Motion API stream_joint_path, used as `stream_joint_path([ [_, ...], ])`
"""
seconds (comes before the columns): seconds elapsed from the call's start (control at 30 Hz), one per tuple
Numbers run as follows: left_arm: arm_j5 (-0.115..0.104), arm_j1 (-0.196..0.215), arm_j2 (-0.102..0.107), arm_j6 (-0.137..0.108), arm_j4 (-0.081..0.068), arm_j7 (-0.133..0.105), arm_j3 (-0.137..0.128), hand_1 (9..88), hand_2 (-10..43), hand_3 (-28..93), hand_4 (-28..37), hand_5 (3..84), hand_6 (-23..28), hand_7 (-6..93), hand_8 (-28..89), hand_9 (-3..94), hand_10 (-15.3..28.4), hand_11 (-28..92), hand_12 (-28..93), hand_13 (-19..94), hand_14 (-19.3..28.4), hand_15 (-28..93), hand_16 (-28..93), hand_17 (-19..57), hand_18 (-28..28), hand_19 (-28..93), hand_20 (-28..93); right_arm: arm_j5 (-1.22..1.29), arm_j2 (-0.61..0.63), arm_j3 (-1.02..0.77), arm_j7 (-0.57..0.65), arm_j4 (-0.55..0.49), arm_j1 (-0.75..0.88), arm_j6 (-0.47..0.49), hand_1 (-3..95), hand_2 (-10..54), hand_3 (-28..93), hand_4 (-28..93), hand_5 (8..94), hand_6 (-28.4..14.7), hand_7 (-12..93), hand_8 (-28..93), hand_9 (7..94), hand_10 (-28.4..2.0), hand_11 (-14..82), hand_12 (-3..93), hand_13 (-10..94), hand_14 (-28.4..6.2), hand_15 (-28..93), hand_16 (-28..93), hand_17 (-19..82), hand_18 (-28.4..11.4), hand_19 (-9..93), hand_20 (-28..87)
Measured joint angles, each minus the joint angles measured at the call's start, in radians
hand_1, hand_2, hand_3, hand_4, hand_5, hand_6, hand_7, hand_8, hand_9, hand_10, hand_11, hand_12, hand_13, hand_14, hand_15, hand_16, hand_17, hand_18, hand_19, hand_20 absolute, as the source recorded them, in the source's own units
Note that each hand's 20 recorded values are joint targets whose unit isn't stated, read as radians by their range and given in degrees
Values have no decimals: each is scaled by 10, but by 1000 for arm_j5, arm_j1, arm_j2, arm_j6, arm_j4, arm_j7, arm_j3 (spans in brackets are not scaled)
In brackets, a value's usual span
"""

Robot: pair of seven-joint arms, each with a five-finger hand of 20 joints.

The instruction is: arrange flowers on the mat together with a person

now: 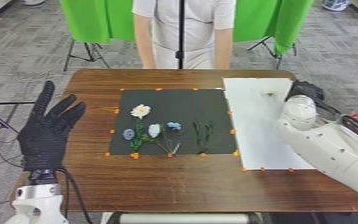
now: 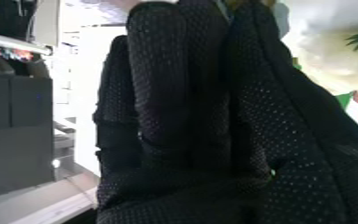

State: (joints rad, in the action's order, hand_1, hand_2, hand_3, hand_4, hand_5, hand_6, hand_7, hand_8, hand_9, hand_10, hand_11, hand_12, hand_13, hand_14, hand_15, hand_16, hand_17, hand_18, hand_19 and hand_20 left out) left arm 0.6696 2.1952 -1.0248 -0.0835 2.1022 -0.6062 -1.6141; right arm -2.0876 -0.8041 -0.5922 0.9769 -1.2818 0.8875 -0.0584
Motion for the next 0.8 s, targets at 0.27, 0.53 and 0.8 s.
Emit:
stream_joint_path([
  [0.27, -1, 18, 0, -1, 5, 0, -5, 209, 72, 735, -283, 273, 25, 110, -92, 333, 167, 195, 118, 271, 222, 364, -41, -39, 277, 614, -76, -50, 9, 10, 38, -42, 11, -136, 609, -95, 639, -283, 834, 46, 215, -37, 935, -46, 132, 373, 822, -24, 482, 262, 347, -154, 842, 77],
  [0.53, -1, 40, -3, -2, 14, 6, -23, 210, 72, 734, -283, 274, 26, 110, -93, 333, 167, 195, 118, 271, 221, 363, -41, -39, 278, 615, -76, -112, 79, 43, -7, -273, -20, -224, 605, -95, 652, -283, 833, 42, 215, -33, 935, -49, 131, 384, 818, -28, 485, 269, 332, -150, 835, 70],
  [0.8, 0, 34, -3, 0, 13, 14, -22, 212, 72, 735, -283, 273, 26, 110, -93, 333, 168, 195, 118, 271, 223, 365, -42, -39, 278, 616, -78, -133, 45, 101, -152, -422, -64, -189, 601, -95, 657, -283, 824, 40, 220, -29, 927, -55, 137, 395, 803, -31, 501, 272, 324, -150, 831, 74],
])
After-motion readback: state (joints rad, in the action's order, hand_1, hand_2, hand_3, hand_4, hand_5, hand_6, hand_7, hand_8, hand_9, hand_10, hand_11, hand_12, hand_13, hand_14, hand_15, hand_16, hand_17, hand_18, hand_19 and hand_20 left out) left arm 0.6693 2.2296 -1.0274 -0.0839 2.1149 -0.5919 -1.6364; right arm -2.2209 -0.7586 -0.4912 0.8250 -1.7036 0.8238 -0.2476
